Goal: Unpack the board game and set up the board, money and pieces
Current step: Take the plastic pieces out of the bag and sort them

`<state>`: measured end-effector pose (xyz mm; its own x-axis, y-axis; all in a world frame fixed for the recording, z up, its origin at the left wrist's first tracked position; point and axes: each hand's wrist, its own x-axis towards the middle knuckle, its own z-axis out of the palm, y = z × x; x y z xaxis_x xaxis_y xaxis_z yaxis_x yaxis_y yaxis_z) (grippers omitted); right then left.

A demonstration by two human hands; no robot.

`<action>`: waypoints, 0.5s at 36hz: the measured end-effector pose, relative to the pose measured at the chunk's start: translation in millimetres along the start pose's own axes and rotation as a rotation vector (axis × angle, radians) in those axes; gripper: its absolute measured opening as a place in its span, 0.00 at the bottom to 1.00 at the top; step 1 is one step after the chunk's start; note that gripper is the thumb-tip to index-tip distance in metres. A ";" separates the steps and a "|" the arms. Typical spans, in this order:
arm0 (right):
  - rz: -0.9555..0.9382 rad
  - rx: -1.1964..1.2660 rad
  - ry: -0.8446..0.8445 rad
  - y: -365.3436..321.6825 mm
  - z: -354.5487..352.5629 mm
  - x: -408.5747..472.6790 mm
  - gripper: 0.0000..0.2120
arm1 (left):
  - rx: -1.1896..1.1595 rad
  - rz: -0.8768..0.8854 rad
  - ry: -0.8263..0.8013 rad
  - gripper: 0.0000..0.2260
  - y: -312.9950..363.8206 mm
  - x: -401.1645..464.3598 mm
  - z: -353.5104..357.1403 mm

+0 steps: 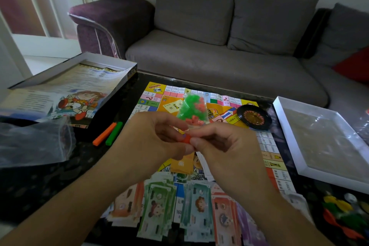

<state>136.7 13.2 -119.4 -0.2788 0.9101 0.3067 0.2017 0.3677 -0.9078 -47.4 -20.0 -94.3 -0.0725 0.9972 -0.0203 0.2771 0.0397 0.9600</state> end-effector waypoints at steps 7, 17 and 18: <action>0.028 -0.090 -0.109 -2.6 6.2 3.6 0.27 | -0.005 -0.050 -0.046 0.11 -4.4 16.1 -15.4; 0.279 -0.448 -0.074 28.0 2.2 22.5 0.14 | -0.408 -0.472 0.167 0.06 -28.7 52.4 -57.8; 0.284 -0.486 -0.114 30.0 6.2 24.4 0.14 | -0.418 -0.490 0.169 0.06 -31.8 55.8 -58.7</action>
<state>130.2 45.2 -140.9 -0.2451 0.9694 0.0127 0.6845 0.1823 -0.7058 -116.5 30.6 -109.6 -0.2542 0.8451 -0.4702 -0.2188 0.4234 0.8792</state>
